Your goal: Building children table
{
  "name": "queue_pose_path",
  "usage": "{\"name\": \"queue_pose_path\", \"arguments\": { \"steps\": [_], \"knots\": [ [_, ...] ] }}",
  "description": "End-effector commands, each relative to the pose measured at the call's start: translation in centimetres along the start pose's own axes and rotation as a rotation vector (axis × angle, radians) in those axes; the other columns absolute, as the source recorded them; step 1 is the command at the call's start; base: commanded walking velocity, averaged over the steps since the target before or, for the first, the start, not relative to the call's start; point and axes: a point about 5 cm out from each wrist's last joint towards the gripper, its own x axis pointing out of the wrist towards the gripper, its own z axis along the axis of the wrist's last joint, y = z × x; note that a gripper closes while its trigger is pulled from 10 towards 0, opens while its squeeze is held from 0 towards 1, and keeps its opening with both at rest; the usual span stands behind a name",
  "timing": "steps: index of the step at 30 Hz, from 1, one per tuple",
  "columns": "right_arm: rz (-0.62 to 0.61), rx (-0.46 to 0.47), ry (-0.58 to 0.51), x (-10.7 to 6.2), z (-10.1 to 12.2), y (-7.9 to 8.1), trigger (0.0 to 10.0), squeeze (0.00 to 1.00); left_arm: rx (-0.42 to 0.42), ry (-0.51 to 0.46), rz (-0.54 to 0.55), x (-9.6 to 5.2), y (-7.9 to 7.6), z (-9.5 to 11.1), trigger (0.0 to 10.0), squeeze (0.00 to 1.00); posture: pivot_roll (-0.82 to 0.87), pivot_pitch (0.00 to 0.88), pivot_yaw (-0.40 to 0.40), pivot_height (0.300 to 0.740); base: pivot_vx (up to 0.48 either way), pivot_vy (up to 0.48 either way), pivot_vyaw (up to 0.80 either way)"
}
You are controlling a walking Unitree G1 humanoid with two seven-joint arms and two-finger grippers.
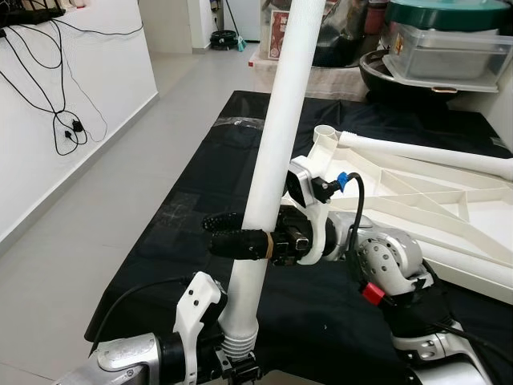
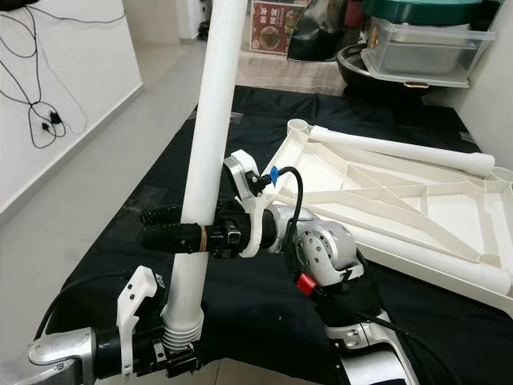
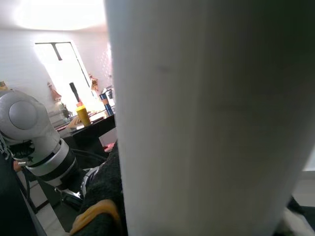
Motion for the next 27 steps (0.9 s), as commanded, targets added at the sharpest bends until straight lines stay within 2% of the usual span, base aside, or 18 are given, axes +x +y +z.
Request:
{"name": "queue_pose_path", "arguments": {
  "steps": [1, 6, 13, 15, 18, 20, 22, 23, 24, 26, 27],
  "knots": [
    [0.005, -0.034, -0.023, 0.1, 0.8, -0.1, 0.0, 0.0, -0.004, 0.01, 0.03, -0.2, 0.5, -0.2, 10.0, 0.0, 0.09, 0.085, 0.013, 0.74, 0.0, 0.0, 0.0],
    [-0.096, -0.109, -0.062, -1.3, 2.8, -1.3, 0.0, 0.0, 0.015, 0.021, 0.135, -1.1, 2.0, -0.7, 10.0, 0.0, 0.09, 0.085, 0.015, 0.74, 0.0, 0.0, 0.0],
    [-0.185, -0.166, -0.088, -2.1, 4.1, -2.0, 0.0, 0.0, 0.017, 0.03, 0.164, -1.5, 2.1, -1.3, 10.0, 0.0, 0.09, 0.088, 0.014, 0.74, 0.0, 0.0, 0.0],
    [-0.324, -0.217, -0.123, -3.0, 5.1, -3.2, 0.0, 0.0, 0.019, 0.026, 0.188, -1.4, 1.9, -1.6, 10.0, 0.0, 0.09, 0.088, 0.013, 0.74, 0.0, 0.0, 0.0],
    [-0.385, -0.235, -0.144, -3.4, 5.5, -3.8, 0.0, 0.0, 0.018, 0.024, 0.192, -1.3, 1.6, -1.8, 10.0, 0.0, 0.09, 0.09, 0.011, 0.74, 0.0, 0.0, 0.0],
    [-0.685, -0.313, -0.212, -4.3, 6.8, -6.0, 0.0, 0.0, 0.071, -0.046, 0.267, -0.5, 1.6, -1.0, 10.0, 0.0, 0.08, 0.096, 0.01, 0.74, 0.0, 0.0, 0.0],
    [-0.685, -0.313, -0.212, -4.3, 6.8, -6.0, 0.0, 0.0, 0.071, -0.046, 0.267, -0.5, 1.6, -1.0, 10.0, 0.0, 0.08, 0.096, 0.01, 0.74, 0.0, 0.0, 0.0],
    [-0.785, -0.336, -0.232, -4.6, 7.2, -6.7, 0.0, 0.0, 0.086, -0.077, 0.299, -0.2, 1.7, -0.7, 10.0, 0.0, 0.08, 0.096, 0.01, 0.74, 0.0, 0.0, 0.0],
    [-0.785, -0.336, -0.232, -4.6, 7.2, -6.7, 0.0, 0.0, 0.086, -0.077, 0.299, -0.2, 1.7, -0.7, 10.0, 0.0, 0.08, 0.096, 0.01, 0.74, 0.0, 0.0, 0.0],
    [-0.976, -0.409, -0.266, -4.8, 7.7, -7.7, 0.0, 0.0, 0.123, -0.174, 0.416, 1.3, 2.3, 0.4, 10.0, 0.0, 0.08, 0.099, -0.002, 0.74, 0.0, 0.0, 0.0],
    [-0.976, -0.409, -0.266, -4.8, 7.7, -7.7, 0.0, 0.0, 0.123, -0.174, 0.416, 1.3, 2.3, 0.4, 10.0, 0.0, 0.08, 0.099, -0.002, 0.74, 0.0, 0.0, 0.0]
  ]
}}
